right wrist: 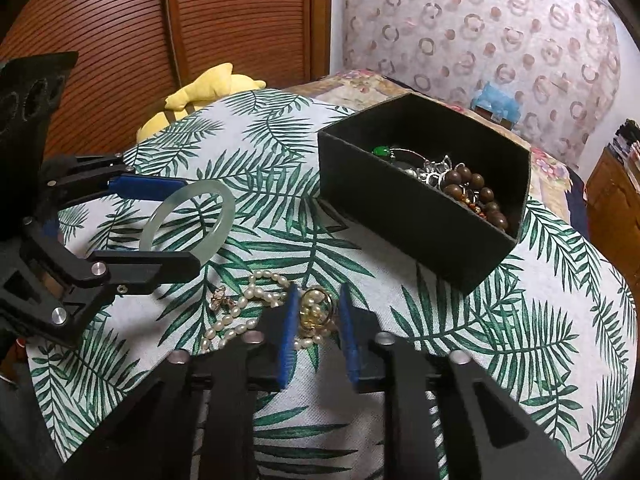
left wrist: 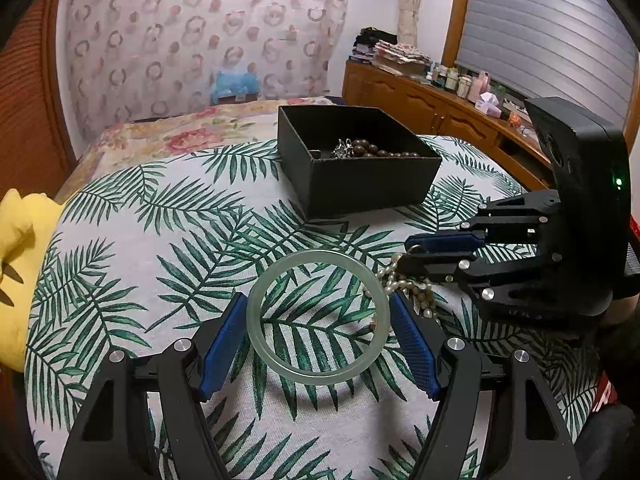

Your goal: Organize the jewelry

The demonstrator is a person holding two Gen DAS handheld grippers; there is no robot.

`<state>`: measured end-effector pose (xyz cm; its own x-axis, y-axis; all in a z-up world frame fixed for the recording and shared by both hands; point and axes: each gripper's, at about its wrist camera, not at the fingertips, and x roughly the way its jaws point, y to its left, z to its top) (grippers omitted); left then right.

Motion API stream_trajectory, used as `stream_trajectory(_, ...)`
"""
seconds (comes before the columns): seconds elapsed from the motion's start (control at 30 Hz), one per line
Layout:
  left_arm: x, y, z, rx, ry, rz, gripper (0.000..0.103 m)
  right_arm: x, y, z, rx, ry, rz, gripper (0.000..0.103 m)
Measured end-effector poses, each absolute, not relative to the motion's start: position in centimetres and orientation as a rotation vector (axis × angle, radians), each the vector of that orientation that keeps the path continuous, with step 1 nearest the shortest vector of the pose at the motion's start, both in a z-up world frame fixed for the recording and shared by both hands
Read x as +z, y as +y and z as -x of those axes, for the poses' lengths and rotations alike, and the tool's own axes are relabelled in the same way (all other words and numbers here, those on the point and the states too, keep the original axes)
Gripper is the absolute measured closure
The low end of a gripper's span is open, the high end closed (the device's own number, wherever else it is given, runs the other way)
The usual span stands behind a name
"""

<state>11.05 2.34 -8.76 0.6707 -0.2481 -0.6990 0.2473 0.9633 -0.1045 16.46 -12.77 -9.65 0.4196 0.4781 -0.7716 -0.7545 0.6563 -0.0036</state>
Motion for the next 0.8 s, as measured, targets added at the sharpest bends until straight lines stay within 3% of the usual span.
stream_trajectory(0.43,-8.7,2.2,-11.2,-0.279,0.784,-0.010,0.034,-7.5,-15.1,-16.8,0.806,0.788,0.304,0.095)
stream_trajectory(0.8,-9.1,1.8,-11.3,-0.287,0.801,-0.021,0.034,-9.2,-17.7,-19.0,0.729,0.853,0.233,0.095)
